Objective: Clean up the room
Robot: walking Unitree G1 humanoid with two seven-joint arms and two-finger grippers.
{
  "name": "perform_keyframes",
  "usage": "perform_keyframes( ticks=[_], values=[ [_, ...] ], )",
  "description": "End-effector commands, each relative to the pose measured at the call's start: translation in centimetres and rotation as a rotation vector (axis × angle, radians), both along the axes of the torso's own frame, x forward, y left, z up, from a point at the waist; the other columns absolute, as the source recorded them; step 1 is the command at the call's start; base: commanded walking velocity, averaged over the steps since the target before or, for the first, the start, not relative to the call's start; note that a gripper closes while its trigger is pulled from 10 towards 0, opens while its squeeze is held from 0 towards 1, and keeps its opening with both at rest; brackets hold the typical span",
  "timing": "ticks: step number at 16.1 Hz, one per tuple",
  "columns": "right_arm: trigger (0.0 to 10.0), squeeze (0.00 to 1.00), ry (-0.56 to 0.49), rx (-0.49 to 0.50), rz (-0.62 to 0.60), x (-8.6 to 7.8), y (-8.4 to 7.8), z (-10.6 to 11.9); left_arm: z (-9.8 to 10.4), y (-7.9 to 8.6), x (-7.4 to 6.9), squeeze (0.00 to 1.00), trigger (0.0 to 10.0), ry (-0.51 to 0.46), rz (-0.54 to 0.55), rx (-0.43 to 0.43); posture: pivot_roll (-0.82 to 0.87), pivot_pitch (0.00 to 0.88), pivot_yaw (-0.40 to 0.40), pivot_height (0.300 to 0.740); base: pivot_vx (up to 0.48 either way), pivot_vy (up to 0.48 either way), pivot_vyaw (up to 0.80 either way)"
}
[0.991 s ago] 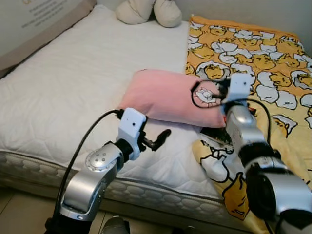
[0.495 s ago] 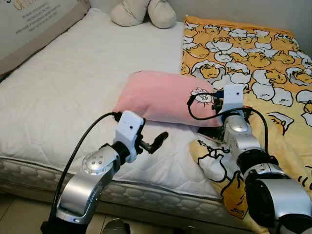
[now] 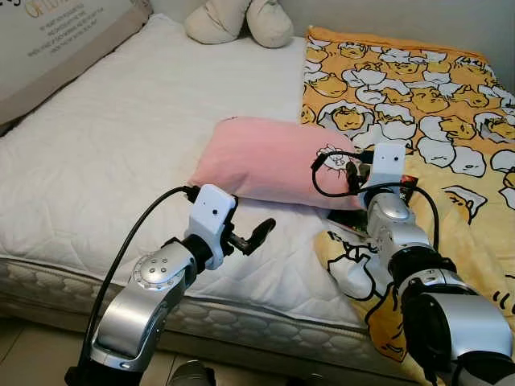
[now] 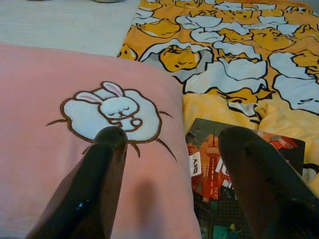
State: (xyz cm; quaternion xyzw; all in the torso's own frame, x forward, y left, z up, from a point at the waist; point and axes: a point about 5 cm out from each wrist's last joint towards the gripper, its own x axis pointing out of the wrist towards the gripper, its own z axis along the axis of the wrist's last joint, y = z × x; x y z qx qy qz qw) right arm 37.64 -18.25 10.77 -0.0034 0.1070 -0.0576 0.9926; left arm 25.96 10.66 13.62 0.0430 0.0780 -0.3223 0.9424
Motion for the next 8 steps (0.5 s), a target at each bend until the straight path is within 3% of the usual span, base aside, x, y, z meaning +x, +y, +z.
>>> perform_keyframes(
  ticks=[1,4,6,7,8],
  values=[
    [10.0,1.00,0.023,0.008,-0.007,-0.2,-0.5,-0.3,0.3,-0.2,-0.3,0.00,10.0,-0.024,-0.020,0.013,0.15,0.000,-0.042,0.740,0.000,0.000,0.00],
    [10.0,1.00,0.043,0.067,-0.022,-0.5,-0.7,-0.9,0.3,-0.2,-0.4,0.00,10.0,-0.024,-0.020,0.017,0.16,0.000,-0.043,0.740,0.000,0.000,0.00],
    [10.0,1.00,0.098,0.164,-0.058,-0.9,-0.8,-2.0,0.2,-0.1,-0.5,0.00,10.0,-0.022,-0.019,0.021,0.16,0.000,-0.036,0.740,0.000,0.000,0.00],
    [10.0,0.00,0.139,0.164,-0.062,-1.2,-1.0,-2.7,0.3,0.1,-0.7,0.00,10.0,-0.018,-0.018,0.024,0.17,0.000,-0.030,0.740,0.000,0.000,0.00],
    [10.0,0.00,0.150,0.166,-0.067,-1.3,-1.1,-2.9,0.3,0.1,-0.8,0.00,10.0,-0.017,-0.017,0.026,0.17,0.000,-0.029,0.740,0.000,0.000,0.00]
  ],
)
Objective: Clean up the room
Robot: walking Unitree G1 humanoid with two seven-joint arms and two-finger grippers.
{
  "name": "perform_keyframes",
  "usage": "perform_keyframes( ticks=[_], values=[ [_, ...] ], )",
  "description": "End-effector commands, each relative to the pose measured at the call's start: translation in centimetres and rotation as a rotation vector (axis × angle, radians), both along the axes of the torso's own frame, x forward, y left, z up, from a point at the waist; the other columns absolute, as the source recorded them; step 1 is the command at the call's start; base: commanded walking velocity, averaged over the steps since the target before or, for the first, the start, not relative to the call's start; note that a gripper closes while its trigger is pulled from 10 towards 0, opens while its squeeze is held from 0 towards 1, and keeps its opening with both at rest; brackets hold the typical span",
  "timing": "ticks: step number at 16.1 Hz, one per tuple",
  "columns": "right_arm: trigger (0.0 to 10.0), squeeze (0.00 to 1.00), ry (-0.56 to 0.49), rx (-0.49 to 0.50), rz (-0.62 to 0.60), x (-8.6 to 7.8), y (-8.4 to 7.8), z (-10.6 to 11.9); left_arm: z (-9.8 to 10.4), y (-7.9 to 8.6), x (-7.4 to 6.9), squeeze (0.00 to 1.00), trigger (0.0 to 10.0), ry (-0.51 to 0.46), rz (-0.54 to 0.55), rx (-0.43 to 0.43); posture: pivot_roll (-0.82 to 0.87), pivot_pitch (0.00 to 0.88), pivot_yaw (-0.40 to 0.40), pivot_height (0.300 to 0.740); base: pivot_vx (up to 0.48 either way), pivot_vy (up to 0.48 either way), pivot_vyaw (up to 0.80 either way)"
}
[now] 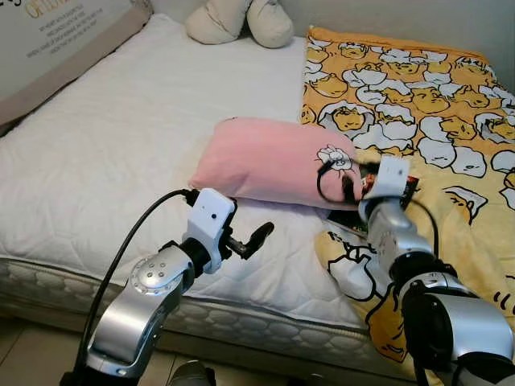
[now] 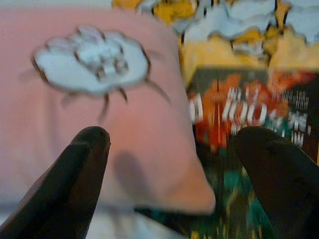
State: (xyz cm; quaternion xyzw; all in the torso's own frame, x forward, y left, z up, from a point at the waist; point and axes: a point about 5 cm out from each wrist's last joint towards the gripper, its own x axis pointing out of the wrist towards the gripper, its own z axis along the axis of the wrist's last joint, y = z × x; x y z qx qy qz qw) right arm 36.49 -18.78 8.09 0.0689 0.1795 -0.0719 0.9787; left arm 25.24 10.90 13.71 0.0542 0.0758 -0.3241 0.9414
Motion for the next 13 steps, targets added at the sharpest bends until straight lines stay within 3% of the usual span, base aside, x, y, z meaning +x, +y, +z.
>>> perform_keyframes(
  ticks=[1,8,13],
  values=[
    [10.0,0.00,0.038,-0.015,-0.021,-0.5,-0.7,-0.7,0.2,0.0,-0.5,0.00,10.0,0.000,-0.014,0.018,0.19,0.009,-0.020,0.740,0.000,0.000,0.00],
    [10.0,0.00,0.112,-0.022,0.044,-0.9,0.5,-1.8,0.5,1.4,-1.7,0.00,10.0,0.024,0.002,0.062,0.25,0.061,0.007,0.740,0.000,0.000,0.00],
    [10.0,0.00,0.079,-0.156,0.125,0.0,1.5,-0.7,0.6,1.9,-2.9,0.00,10.0,0.045,0.017,0.077,0.29,0.099,0.007,0.740,0.000,0.000,0.00]
  ],
)
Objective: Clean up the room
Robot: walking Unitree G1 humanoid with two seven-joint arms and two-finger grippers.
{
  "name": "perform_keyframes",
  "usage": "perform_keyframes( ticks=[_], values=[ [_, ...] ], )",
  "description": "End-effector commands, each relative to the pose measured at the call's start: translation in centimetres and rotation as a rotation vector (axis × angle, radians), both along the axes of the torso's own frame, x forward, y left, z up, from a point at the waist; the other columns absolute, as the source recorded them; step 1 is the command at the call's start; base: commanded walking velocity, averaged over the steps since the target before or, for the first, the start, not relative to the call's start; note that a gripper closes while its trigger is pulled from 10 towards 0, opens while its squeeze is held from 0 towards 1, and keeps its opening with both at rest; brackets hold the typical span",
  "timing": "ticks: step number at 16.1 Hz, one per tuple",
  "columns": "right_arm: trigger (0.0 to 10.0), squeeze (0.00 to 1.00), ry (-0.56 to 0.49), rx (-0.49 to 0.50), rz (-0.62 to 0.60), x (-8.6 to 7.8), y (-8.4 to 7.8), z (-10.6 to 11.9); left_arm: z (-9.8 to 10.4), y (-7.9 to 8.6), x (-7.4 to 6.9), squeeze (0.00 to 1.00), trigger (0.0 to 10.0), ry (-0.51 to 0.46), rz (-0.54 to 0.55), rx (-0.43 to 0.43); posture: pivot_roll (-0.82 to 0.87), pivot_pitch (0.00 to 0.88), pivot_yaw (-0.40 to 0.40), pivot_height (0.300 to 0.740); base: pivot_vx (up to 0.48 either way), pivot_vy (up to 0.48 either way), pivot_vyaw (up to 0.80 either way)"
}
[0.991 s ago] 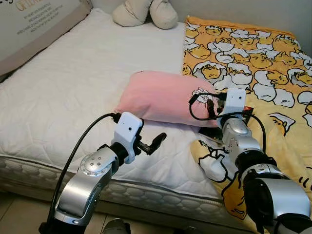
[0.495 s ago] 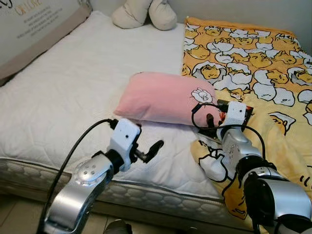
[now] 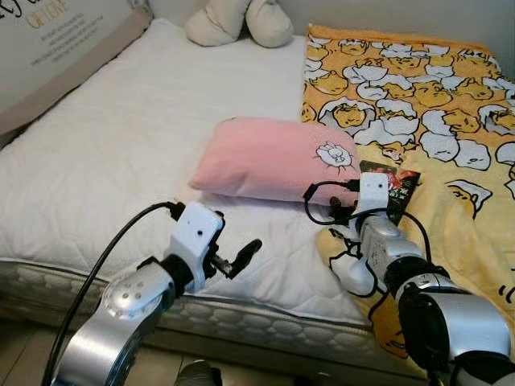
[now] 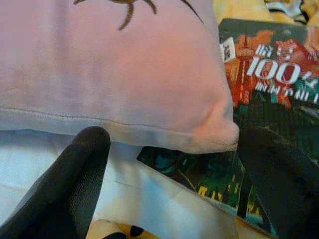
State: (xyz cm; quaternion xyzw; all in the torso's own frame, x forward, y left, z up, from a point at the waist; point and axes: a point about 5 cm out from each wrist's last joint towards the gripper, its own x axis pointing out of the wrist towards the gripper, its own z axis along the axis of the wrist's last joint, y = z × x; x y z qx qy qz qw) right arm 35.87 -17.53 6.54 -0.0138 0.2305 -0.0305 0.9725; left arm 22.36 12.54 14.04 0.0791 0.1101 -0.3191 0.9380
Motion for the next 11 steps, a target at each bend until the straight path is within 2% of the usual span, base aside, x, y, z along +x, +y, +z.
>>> perform_keyframes(
  ticks=[1,5,6,9,11],
  values=[
    [10.0,0.00,-0.033,-0.018,0.008,0.6,0.2,0.9,0.2,0.2,-0.2,0.00,10.0,-0.002,0.011,0.007,0.29,0.100,0.006,0.740,0.000,0.000,0.00],
    [10.0,0.00,-0.051,-0.076,-0.032,0.7,-0.5,1.3,0.1,-0.1,-0.6,0.00,10.0,0.012,0.023,-0.003,0.30,0.112,-0.006,0.740,0.000,0.000,0.00],
    [0.0,0.00,-0.044,-0.069,-0.041,0.7,-0.5,1.2,0.1,0.0,-0.7,0.00,10.0,0.017,0.029,-0.004,0.30,0.117,-0.009,0.740,0.000,0.000,0.00],
    [0.0,0.00,-0.015,-0.009,-0.029,0.5,0.2,0.7,0.1,0.1,-1.1,0.00,10.0,0.026,0.039,-0.002,0.31,0.137,-0.012,0.740,0.000,0.000,0.00],
    [0.0,0.00,-0.010,-0.003,-0.025,0.4,0.2,0.6,0.1,0.1,-1.3,0.00,10.0,0.030,0.044,-0.002,0.32,0.142,-0.011,0.740,0.000,0.000,0.00]
  ],
)
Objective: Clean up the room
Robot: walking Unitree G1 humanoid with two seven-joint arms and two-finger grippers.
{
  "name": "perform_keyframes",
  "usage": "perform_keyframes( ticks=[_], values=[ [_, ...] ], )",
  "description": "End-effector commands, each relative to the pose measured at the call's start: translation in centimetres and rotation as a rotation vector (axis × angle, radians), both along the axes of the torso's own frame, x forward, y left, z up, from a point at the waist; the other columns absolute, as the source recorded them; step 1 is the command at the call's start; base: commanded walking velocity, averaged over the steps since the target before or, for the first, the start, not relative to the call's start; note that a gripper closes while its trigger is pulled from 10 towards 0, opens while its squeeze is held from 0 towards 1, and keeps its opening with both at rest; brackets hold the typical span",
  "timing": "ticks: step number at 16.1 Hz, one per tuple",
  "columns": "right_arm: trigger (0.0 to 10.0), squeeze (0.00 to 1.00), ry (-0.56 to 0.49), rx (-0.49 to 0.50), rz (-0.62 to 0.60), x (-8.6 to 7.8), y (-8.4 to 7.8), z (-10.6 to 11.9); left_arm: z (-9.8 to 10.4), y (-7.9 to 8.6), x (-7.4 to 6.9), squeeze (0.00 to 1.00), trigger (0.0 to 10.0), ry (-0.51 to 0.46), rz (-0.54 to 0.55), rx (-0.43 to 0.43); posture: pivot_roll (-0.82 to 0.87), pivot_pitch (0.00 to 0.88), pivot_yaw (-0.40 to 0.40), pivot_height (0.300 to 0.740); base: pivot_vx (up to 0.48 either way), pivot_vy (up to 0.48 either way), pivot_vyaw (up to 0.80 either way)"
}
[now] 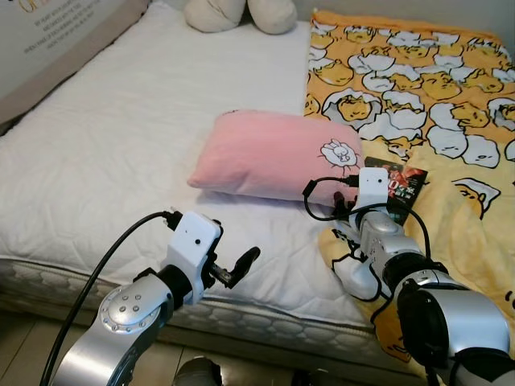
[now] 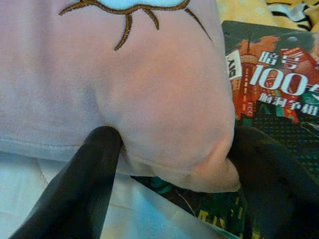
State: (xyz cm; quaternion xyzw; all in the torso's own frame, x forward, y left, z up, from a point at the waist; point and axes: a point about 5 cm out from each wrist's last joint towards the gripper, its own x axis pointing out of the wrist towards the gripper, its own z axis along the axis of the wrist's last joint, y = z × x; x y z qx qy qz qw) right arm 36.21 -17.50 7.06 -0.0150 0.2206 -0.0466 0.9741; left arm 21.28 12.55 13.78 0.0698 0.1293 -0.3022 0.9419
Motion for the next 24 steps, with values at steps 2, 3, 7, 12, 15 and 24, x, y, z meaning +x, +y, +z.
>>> perform_keyframes(
  ticks=[2,3,7,12,15,24],
  values=[
    [0.0,0.00,0.019,0.031,-0.010,0.0,0.1,0.0,0.3,0.1,-0.4,0.00,10.0,-0.001,0.007,0.002,0.32,0.149,-0.011,0.740,0.000,0.000,0.00],
    [0.0,0.00,0.014,0.060,-0.017,0.1,0.2,0.0,0.3,0.1,-0.5,0.00,10.0,0.002,0.007,0.004,0.32,0.150,-0.011,0.740,0.000,0.000,0.00],
    [0.0,0.00,-0.027,0.142,0.055,0.6,2.5,0.6,0.3,0.0,0.2,0.00,10.0,-0.006,0.003,0.008,0.30,0.135,-0.014,0.740,0.000,0.000,0.00],
    [0.0,0.00,-0.067,0.285,0.172,-0.2,6.2,-0.1,0.3,-0.5,1.2,0.00,10.0,-0.020,-0.013,-0.005,0.24,0.103,-0.015,0.740,0.000,0.000,0.00],
    [0.0,0.00,-0.105,0.380,0.300,-1.5,9.8,-0.4,0.3,-0.9,1.8,0.00,10.0,-0.030,-0.025,-0.016,0.22,0.074,-0.023,0.740,0.000,0.000,0.00],
    [0.0,0.00,-0.091,0.621,0.774,-11.3,14.0,1.7,-0.1,-0.9,3.0,0.00,10.0,-0.053,-0.021,-0.022,0.17,0.010,-0.048,0.740,0.000,0.000,0.00]
  ],
)
